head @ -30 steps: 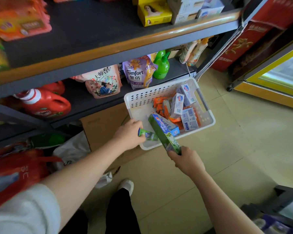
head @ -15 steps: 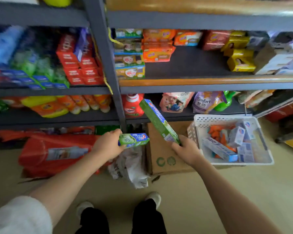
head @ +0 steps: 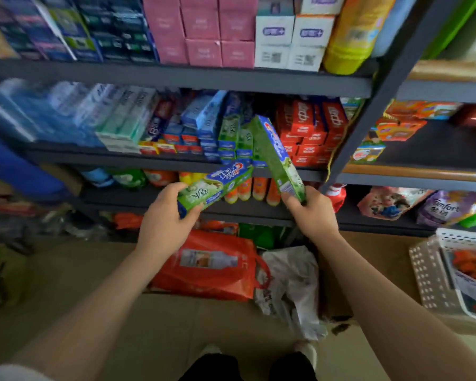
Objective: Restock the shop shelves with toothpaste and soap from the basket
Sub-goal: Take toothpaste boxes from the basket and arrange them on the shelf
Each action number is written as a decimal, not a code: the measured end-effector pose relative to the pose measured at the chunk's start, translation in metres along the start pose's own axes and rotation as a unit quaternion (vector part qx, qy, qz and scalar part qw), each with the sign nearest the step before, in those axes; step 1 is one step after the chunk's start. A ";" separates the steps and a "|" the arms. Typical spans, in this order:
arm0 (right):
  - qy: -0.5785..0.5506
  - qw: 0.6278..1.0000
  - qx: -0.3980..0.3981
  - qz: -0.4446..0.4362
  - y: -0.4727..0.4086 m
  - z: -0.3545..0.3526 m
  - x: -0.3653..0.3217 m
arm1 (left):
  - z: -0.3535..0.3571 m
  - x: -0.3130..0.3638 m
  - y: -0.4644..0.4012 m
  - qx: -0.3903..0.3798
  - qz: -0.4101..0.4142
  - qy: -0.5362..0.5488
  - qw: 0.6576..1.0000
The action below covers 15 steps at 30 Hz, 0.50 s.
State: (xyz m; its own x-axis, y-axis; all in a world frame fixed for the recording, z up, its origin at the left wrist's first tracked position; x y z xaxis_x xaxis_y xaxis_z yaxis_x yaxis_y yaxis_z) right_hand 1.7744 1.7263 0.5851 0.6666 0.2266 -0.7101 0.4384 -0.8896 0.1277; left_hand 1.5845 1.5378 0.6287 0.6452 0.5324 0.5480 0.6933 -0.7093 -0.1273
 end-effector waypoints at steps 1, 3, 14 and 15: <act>0.014 1.000 0.020 0.014 -0.006 0.004 -0.009 | -0.007 0.000 -0.004 0.019 0.010 0.010 1.000; 0.051 0.997 0.044 0.044 -0.017 0.011 -0.025 | -0.015 0.001 -0.013 0.050 0.025 0.030 0.998; 0.291 0.956 -0.007 0.025 -0.062 0.050 -0.045 | 0.022 0.038 -0.080 0.099 0.048 0.026 0.994; 0.301 0.953 -0.023 0.020 -0.065 0.055 -0.040 | 0.030 0.042 -0.088 0.094 0.051 0.015 0.994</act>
State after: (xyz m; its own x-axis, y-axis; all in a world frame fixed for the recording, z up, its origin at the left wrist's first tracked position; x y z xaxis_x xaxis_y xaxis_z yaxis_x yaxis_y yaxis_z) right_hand 1.6860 1.7533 0.5677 0.9028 0.3909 -0.1792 0.4213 -0.8875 0.1867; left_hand 1.5602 1.6360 0.6382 0.7075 0.4453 0.5488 0.6742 -0.6581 -0.3352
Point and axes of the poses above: each hand's wrist, its own y-axis away from the middle knuckle, its own z-axis out of the palm, x = y × z, the point moved 5 cm from there along -y, towards the middle knuckle, and after that the axes turned 1 degree about z, right-handed, at the moved point
